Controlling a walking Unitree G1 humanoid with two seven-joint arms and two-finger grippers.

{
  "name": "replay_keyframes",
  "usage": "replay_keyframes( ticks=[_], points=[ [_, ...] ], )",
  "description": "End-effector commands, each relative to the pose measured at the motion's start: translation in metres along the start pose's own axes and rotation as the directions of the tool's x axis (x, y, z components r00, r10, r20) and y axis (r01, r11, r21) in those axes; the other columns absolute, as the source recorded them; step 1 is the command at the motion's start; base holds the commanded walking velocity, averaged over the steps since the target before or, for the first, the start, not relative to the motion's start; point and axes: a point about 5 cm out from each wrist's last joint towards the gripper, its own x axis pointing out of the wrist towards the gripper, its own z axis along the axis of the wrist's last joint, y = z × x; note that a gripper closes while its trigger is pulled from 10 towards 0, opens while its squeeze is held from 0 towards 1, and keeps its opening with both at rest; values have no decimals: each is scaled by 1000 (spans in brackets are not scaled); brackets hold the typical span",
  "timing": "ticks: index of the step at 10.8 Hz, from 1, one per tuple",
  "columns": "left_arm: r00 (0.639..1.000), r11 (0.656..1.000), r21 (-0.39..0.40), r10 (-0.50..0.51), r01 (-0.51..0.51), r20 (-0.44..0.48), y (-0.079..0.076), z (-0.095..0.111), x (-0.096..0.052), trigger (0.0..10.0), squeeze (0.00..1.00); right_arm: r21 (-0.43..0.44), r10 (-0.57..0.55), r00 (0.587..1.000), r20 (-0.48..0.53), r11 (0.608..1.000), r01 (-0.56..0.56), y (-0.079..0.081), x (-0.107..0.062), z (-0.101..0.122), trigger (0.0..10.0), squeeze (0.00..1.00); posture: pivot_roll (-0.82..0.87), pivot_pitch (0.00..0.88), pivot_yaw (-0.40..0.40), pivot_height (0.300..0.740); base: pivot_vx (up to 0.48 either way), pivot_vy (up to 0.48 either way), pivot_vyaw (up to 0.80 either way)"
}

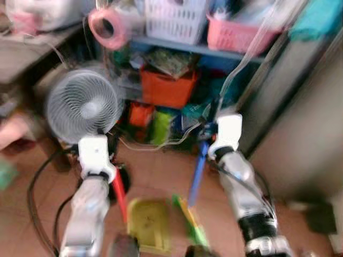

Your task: Sweep floor

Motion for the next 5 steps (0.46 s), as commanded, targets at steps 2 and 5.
replay_keyframes(
  ticks=[2, 5],
  points=[
    [997, 998, 33, -51, 49, 49, -7, 12, 9, 10000, 0, -35, -25, 999, 43, 999, 26, -7, 6, 13, 10000, 0, 115, 0, -108, 740, 0, 0, 0],
    [994, 996, 0, -87, 87, 63, -9, 14, 13, 10000, 0, -43, -64, 997, 39, 997, 66, -10, 8, 14, 10000, 0, 81, 0, -77, 740, 0, 0, 0]
  ],
)
